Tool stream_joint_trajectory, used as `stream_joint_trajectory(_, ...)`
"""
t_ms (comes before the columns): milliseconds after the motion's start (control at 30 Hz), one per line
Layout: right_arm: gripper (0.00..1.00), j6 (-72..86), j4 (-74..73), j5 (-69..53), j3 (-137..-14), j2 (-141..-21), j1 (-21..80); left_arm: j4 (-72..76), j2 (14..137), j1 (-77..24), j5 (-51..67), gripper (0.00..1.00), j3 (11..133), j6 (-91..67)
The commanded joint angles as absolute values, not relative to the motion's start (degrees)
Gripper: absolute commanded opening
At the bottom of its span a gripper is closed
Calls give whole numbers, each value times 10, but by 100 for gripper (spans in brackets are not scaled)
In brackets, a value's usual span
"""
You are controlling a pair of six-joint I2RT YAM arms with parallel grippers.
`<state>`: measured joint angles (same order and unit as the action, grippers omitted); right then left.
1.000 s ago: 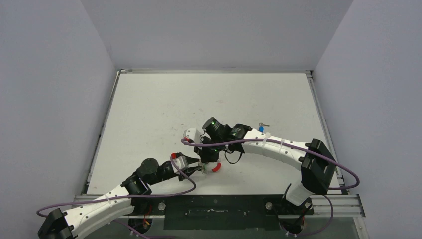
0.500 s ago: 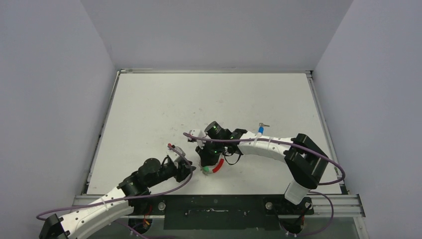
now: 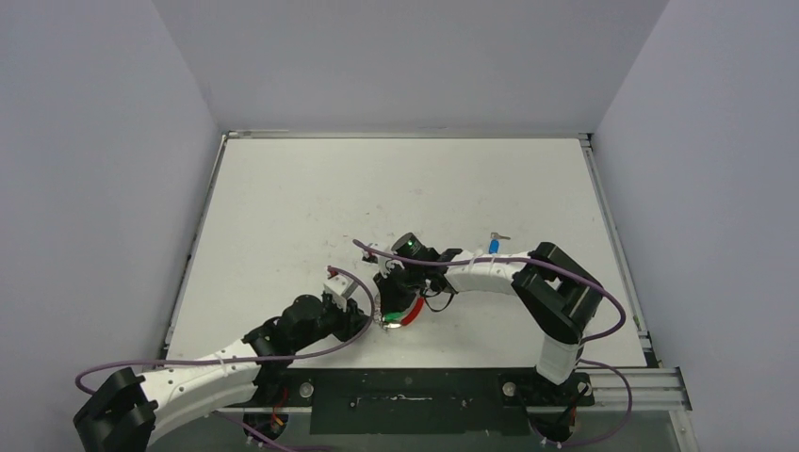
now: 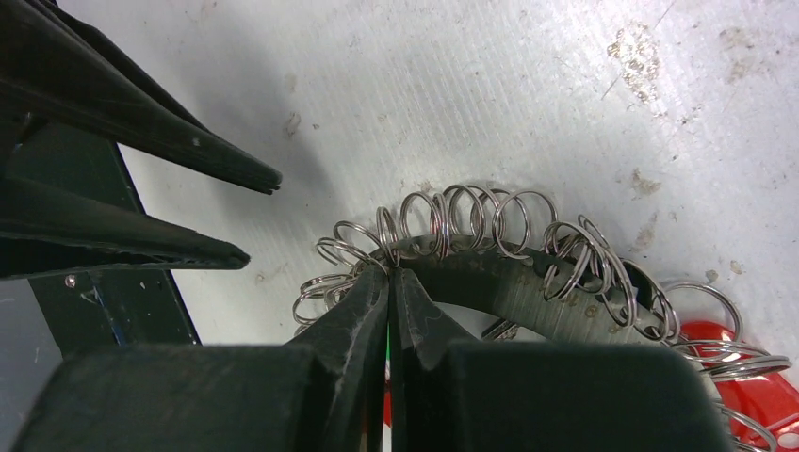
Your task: Put the keys on the keyring
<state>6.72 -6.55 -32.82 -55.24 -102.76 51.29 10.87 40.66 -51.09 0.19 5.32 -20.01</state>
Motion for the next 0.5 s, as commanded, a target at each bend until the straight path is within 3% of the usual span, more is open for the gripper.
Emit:
stream_joint_trajectory(0, 0, 80, -26, -324, -543, -1028, 503, 204, 450, -515, -21, 28, 43, -230)
stream_joint_trajectory(467, 0, 68, -38, -341, -547, -1034, 501, 301, 517, -516, -40, 32, 27, -276)
